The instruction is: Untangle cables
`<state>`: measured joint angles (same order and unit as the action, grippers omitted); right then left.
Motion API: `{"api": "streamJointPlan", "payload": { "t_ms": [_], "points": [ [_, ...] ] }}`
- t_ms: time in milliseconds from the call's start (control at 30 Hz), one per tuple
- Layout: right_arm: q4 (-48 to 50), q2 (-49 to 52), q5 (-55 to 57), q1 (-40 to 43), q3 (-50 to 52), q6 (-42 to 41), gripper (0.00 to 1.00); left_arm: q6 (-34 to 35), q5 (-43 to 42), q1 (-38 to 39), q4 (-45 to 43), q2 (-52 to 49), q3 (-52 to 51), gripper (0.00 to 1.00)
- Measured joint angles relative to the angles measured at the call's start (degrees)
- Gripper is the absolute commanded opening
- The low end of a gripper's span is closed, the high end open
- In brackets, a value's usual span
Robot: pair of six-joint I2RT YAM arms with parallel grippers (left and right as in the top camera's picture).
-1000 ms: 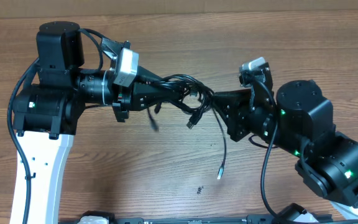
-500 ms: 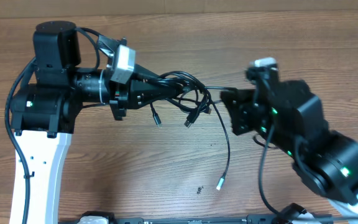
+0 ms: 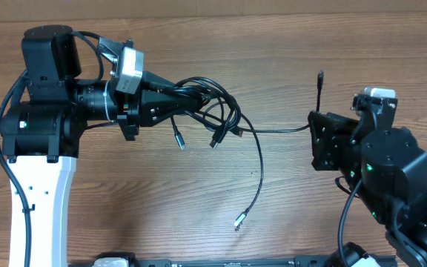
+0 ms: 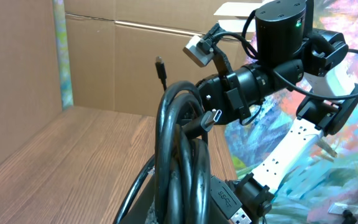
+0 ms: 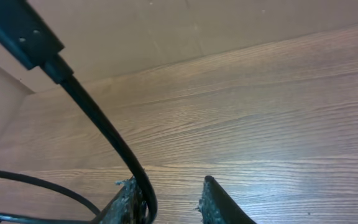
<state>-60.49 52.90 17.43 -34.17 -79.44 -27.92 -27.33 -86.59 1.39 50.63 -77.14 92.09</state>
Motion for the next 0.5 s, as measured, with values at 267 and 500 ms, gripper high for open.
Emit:
{"api": "streamJointPlan", "payload": {
  "t_ms": [267, 500],
  "points": [
    [8.5, 0.1, -11.3, 0.1, 0.0, 7.3, 0.54, 0.2, -0.2, 0.0, 0.2, 0.0, 0.0, 0.04],
    [12.1, 0.1, -24.7, 0.0, 0.0, 19.0, 0.75, 0.2, -1.4, 0.0, 0.2, 0.0, 0.0, 0.04]
  ]
}}
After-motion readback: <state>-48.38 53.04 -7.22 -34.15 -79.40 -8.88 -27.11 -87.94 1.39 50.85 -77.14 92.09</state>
